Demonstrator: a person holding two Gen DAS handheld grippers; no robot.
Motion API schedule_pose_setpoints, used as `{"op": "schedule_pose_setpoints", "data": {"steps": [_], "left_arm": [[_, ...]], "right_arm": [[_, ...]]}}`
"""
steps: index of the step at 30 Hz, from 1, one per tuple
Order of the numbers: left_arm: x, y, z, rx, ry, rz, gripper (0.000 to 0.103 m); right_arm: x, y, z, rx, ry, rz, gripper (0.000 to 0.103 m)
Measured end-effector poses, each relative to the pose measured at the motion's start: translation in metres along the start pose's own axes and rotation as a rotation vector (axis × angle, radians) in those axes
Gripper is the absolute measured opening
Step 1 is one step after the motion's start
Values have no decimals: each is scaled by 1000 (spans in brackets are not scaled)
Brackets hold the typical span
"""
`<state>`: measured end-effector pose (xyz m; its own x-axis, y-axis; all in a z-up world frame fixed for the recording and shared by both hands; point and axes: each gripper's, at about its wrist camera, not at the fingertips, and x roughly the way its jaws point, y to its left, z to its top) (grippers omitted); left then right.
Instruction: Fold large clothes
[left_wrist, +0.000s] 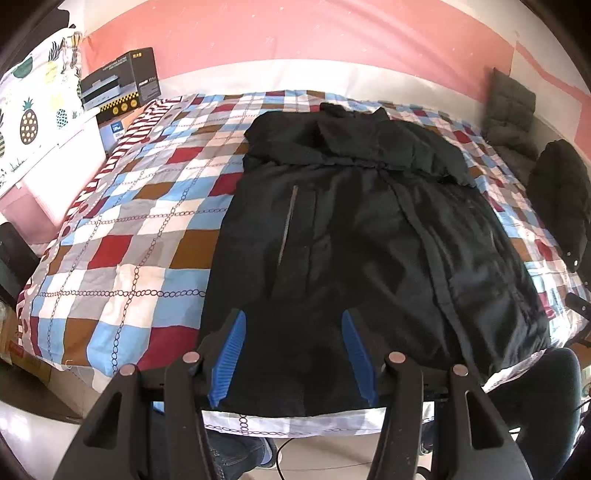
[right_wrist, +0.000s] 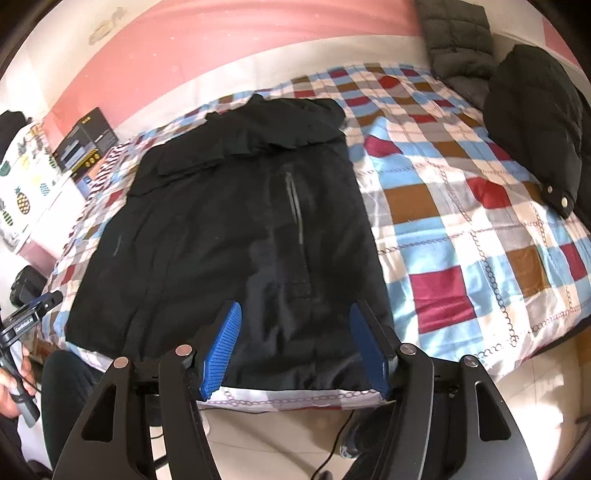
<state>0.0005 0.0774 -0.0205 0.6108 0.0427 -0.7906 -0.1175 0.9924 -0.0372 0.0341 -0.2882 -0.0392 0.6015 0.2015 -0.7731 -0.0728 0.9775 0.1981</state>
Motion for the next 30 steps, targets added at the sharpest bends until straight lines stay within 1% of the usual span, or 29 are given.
{"op": "schedule_pose_setpoints", "data": {"steps": [8,13,18,21,23,27,28,30], "left_arm": [[26,20,-4,-26,53,33,57],[42,39,-4,-62,85,24,58],[61,57,-3,-108,125,12,59],[76,68,-6,-145,165,-12,64],[83,72,-8,-163,186,-30,65],[88,75,-14,-210,200,-92,65],[87,74,-16,-217,203,-108,66],[85,70,-20,-217,193,-112,69]], "right_arm": [[26,-18,0,35,64,-24,62],[43,-29,1,53,104,-31,62],[58,-46,3,96,148,-17,62],[66,-59,3,140,170,-3,62],[73,-67,2,173,195,16,62],[85,-77,-4,230,245,52,62],[87,-78,-7,247,258,75,64],[89,-79,-11,271,272,117,68]]}}
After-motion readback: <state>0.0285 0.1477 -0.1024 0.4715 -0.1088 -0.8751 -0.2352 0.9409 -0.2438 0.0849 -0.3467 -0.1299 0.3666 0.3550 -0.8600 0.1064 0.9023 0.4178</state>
